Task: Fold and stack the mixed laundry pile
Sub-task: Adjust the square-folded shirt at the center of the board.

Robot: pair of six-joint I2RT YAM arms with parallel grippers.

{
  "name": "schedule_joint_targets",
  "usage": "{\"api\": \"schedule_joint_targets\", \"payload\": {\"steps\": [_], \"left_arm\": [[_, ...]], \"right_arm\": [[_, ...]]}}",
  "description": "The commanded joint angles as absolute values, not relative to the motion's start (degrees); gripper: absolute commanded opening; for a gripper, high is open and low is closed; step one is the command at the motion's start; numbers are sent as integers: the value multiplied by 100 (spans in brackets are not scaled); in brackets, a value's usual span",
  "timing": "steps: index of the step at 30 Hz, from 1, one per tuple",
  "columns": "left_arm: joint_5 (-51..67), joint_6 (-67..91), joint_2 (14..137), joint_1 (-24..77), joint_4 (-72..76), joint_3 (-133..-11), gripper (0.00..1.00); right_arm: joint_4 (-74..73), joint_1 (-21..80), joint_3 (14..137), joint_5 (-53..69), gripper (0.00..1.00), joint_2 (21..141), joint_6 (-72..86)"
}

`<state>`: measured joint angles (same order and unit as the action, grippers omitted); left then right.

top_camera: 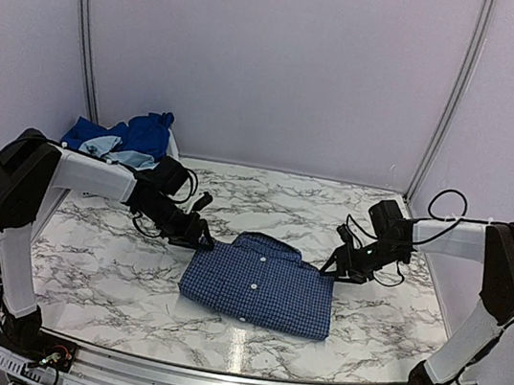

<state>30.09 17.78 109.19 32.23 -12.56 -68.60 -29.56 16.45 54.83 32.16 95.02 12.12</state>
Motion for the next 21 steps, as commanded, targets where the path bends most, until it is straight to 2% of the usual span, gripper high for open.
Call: {"api": "schedule_joint_targets", "payload": {"steps": [1, 5, 7, 9, 13, 17, 21], "left_arm": [[3211, 1791, 11052, 3173, -1118, -6935, 52], [3234, 1799, 11065, 3156, -1108, -6926, 49], [3226, 1802, 11053, 3147, -1099, -6902, 42], [3261, 1818, 10992, 3138, -1087, -6883, 32], [3318, 1806, 10789, 3133, -1025, -6818, 15], [3357, 1816, 10652, 3112, -1020, -6747, 0], [3387, 1822, 10537, 3094, -1004, -6685, 0]], "right_arm": [[-2902, 1600, 5446, 3433, 46, 9450, 1200], [-2975, 1600, 5421, 3460, 41, 9466, 1141], [-3003, 1601, 5410, 3450, 31, 9445, 1134], [-3036, 1600, 5439, 3443, 17, 9406, 1125], [-3083, 1600, 5498, 3470, 0, 9245, 1134], [-3206, 1605, 5569, 3427, 0, 9081, 1092], [-3329, 1600, 5573, 3334, 0, 8869, 1039]]}}
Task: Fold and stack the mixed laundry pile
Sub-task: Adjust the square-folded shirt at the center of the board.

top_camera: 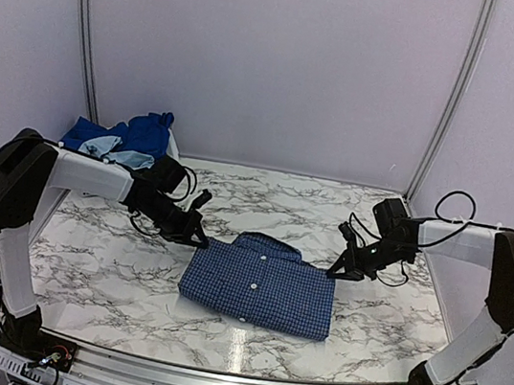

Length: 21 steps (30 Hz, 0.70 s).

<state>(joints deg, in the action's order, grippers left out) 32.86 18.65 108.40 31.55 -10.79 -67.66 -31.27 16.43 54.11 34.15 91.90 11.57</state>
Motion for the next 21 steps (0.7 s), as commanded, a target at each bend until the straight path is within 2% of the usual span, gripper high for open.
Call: {"api": "schedule_joint_targets", "payload": {"steps": [1, 10, 21], "left_arm": [[3404, 1815, 10481, 3094, -1002, -6674, 0], [3540, 1901, 10095, 2982, -901, -7008, 0], [3402, 2084, 11825, 2830, -619, -8252, 0]], "right_arm": [[-3344, 1600, 5572, 3331, 0, 8796, 1030], [-3556, 1573, 6035, 3253, 0, 8522, 915], [-2602, 1074, 6462, 3187, 0, 10181, 810]]}}
